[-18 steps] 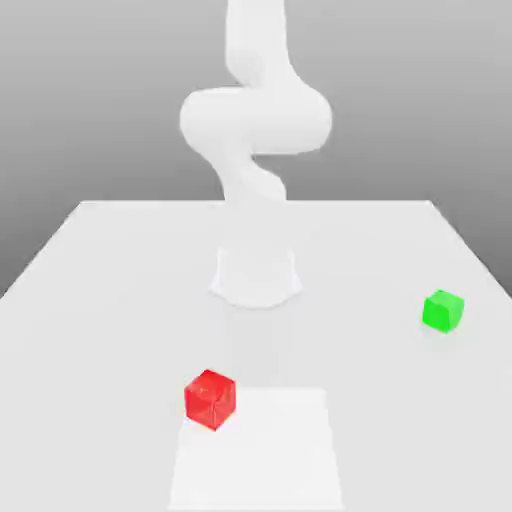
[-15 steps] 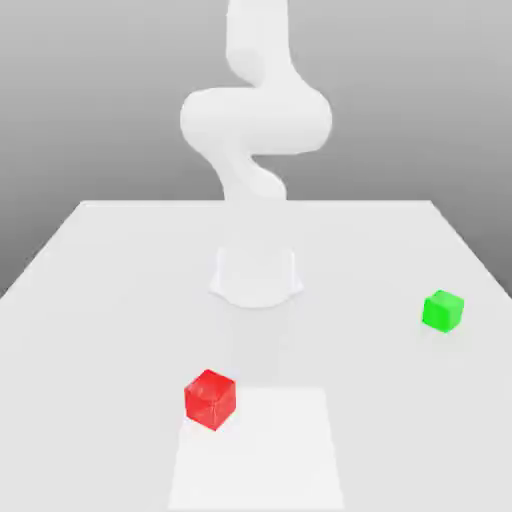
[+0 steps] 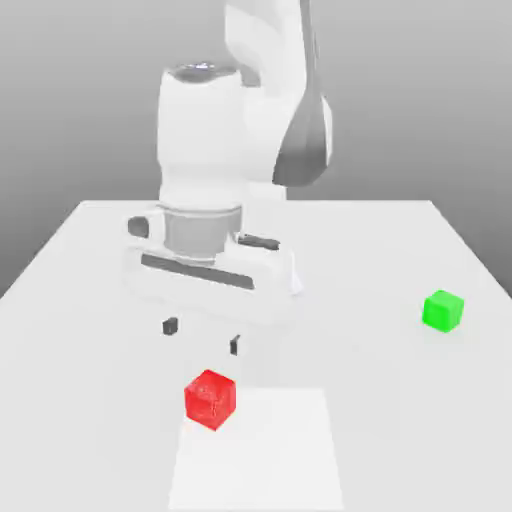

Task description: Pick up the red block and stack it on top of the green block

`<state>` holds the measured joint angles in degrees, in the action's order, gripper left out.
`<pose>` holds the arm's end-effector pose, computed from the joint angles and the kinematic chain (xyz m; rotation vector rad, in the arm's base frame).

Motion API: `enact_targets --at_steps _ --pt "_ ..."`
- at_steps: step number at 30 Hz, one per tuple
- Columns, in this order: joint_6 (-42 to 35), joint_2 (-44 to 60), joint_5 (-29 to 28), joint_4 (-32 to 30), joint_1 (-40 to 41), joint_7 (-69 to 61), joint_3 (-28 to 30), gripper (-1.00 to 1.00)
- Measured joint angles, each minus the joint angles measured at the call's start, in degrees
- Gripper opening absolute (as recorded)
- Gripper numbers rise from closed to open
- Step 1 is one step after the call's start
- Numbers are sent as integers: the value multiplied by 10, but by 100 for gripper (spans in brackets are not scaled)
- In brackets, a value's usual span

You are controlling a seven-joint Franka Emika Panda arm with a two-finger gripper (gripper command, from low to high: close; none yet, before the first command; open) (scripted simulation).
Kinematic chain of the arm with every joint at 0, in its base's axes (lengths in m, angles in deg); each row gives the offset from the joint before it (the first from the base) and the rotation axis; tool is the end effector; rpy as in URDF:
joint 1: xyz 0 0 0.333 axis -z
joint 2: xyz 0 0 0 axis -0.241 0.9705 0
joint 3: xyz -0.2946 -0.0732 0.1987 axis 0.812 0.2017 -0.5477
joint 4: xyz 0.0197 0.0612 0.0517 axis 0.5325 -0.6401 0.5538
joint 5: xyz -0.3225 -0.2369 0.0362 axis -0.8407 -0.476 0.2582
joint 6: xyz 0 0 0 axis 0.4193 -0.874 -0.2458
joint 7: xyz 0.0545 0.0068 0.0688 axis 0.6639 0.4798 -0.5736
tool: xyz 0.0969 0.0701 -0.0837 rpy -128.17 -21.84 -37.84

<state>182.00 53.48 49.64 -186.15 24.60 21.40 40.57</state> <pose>0.3610 -0.0622 0.2157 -2.4565 1.9411 -0.0343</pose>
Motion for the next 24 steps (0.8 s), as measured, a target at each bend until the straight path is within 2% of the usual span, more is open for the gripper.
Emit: enact_targets --at_steps 6,7,14,21,24 --pt "108 129 -3 7 -1 9 4 0" --pt "123 146 -4 10 -2 9 5 -100" --pt "126 149 -6 10 -1 11 5 -100" --pt "14 19 2 -9 2 5 -1 -100" --pt "-11 -11 22 -10 -52 -22 -25 -100"
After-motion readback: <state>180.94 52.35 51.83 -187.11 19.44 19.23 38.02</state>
